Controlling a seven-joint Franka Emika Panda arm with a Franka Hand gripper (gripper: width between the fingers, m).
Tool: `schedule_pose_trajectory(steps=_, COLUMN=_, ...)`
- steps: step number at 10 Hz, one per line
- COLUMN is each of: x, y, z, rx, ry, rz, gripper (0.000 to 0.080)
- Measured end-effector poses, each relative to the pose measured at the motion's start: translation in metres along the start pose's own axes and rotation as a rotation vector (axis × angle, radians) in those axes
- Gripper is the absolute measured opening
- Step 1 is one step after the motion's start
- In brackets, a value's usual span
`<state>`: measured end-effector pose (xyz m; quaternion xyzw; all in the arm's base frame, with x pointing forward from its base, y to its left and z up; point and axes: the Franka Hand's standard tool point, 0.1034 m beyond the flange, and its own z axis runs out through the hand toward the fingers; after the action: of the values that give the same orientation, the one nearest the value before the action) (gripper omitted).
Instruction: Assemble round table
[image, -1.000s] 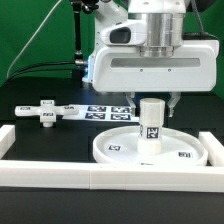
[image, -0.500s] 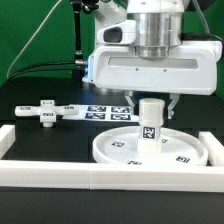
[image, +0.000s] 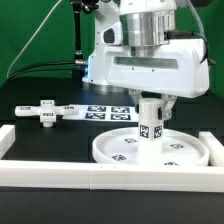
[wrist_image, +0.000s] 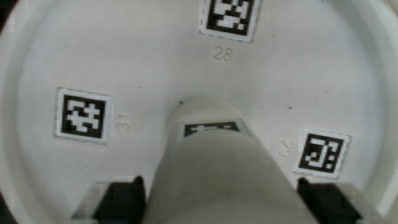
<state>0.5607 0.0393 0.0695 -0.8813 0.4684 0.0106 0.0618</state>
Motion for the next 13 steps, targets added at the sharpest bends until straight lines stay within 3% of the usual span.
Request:
schedule_pose_trajectory(steps=1, x=0.0, y=0.0, z=0.0, rx=0.001, ry=0.0, rz=0.03, gripper=0.0407)
schedule_pose_trajectory(steps=2, x=-0.001, y=-0.001, z=0.0, rx=0.002, ry=-0.002, rz=0.057, gripper=0.0494)
schedule_pose_trajectory(steps=3, x=-0.001, y=-0.001, z=0.0, rx=0.002, ry=-0.002, rz=0.038, gripper=0.0494)
schedule_pose_trajectory(steps=4, x=-0.002, y=-0.001, z=0.0, rx=0.001, ry=-0.001, rz=0.024, gripper=0.0622)
schedule_pose_trajectory(steps=5, x=-0.007, y=0.0, z=0.001, rx=-0.032, ry=0.009, rz=-0.149, gripper=0.0641)
schedule_pose_trajectory(steps=6, x=-0.011, y=-0.004, z=-0.001, rx=-0.036, ry=0.013, rz=-0.28, gripper=0.0647)
schedule_pose_trajectory(steps=8, x=-0.027, y=0.001, z=-0.004, rx=-0.082, ry=-0.039, rz=-0.446, gripper=0.0647)
schedule_pose_trajectory(steps=9, x=-0.025, y=0.0, z=-0.003, rx=-0.073, ry=-0.038, rz=-0.433, gripper=0.0649)
schedule_pose_trajectory(steps=13, x=-0.026, y=0.005, z=-0.002, rx=-0.075, ry=-0.044, rz=-0.51, gripper=0.0649)
